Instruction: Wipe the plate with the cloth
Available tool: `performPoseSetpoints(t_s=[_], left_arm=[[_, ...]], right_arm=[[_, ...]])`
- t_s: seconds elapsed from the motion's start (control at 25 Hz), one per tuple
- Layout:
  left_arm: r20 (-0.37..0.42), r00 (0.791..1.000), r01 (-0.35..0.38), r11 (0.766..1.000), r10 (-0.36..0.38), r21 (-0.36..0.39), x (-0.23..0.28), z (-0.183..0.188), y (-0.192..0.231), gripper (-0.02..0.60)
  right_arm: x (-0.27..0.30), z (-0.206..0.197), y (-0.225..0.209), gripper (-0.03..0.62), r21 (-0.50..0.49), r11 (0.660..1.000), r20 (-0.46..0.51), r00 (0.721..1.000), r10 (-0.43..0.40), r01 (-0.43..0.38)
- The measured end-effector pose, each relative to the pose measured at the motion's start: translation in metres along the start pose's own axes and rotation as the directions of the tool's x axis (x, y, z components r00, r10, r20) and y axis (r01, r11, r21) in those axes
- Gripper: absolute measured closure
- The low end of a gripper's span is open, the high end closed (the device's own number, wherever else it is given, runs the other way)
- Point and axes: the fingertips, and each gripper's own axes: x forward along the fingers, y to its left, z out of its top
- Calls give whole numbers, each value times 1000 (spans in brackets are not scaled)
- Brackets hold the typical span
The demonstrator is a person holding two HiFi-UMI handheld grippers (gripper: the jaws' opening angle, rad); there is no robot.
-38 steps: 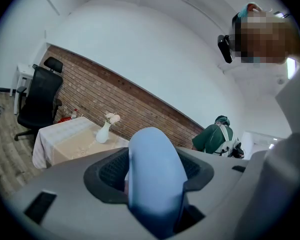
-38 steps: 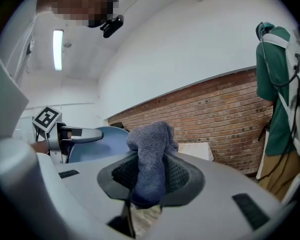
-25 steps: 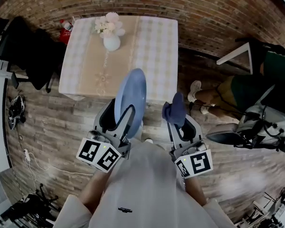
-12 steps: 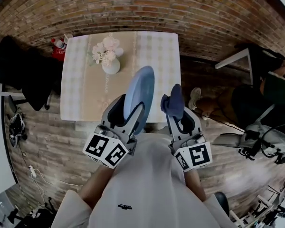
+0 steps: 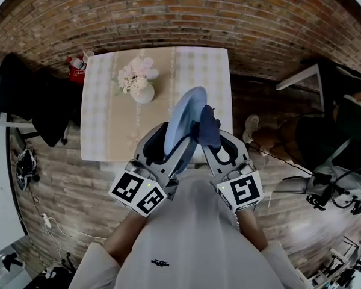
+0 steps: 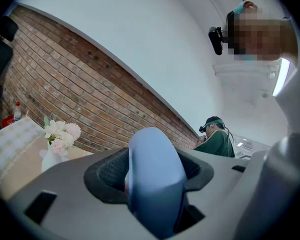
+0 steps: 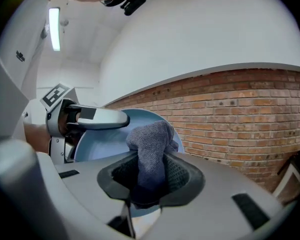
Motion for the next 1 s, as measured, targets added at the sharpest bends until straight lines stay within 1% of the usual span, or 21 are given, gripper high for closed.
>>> performPoseSetpoints(t_s=[0.04,0.12,0.24,0.36,0.44,0.52,0.68,1.0], left_arm=[[-2,1000,11,1000,-11,3,1,0,-2,316],[-4,999,35,999,-35,-4,1,-2,-5,316],[-13,997,74,997,-74,-21,0,-7,-11,316],[-49,990,132,991,-131,8,0,-14,-24,316],[-61,986,155,988,-153,17,-1,-17,-28,316],[-66,985,161,986,-159,30,-4,-19,-29,316],[-59,984,170,985,-168,40,-14,-18,-35,316],[-25,981,192,980,-190,54,-29,-13,-48,316]], right_arm=[[4,4,2,468,-22,1000,12,1000,13,-13],[12,15,8,468,-54,998,70,997,35,-31],[16,27,15,468,-49,998,146,988,57,-50],[15,34,20,468,-52,996,178,981,77,-69],[17,33,20,468,-50,996,178,981,77,-69],[18,29,17,468,-44,997,163,984,68,-62],[16,14,7,468,-63,997,90,995,44,-38],[13,11,-13,468,-43,999,98,995,-18,22]])
